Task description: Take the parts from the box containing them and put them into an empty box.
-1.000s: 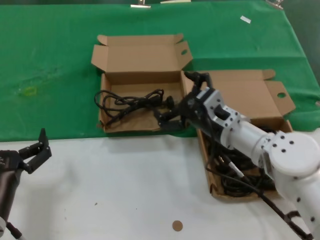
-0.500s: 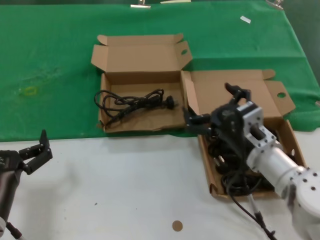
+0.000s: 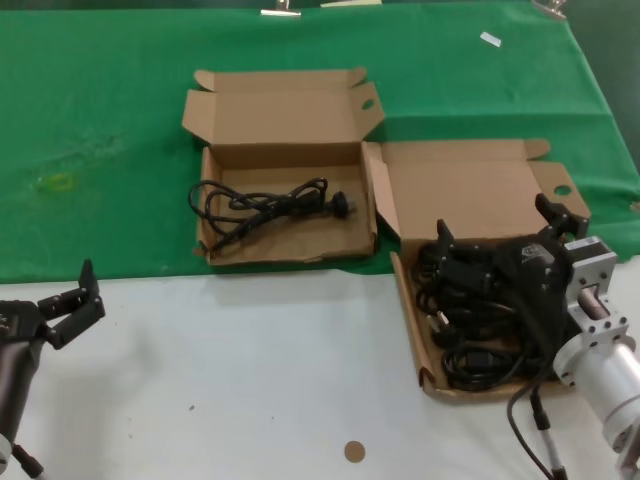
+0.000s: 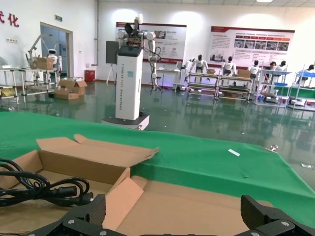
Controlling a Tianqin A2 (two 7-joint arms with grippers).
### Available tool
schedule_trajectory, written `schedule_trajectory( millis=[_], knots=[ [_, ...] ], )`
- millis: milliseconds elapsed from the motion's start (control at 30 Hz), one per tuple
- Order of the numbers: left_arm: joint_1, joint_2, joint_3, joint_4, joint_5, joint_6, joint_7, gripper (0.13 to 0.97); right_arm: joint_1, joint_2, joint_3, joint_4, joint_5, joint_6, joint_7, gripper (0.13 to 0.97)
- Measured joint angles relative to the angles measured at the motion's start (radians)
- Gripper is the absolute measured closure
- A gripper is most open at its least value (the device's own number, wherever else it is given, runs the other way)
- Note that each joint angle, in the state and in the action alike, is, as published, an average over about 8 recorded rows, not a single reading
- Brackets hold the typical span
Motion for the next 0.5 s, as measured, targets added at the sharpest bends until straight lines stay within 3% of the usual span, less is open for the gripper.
schedule_trajectory(
  millis=[500],
  knots=[
    [0.0, 0.0, 0.0, 0.0, 0.0, 0.0, 0.0, 0.132, -0.013, 0.001, 0.006, 0.01, 0.005, 0.009, 0.002, 0.129]
  ],
)
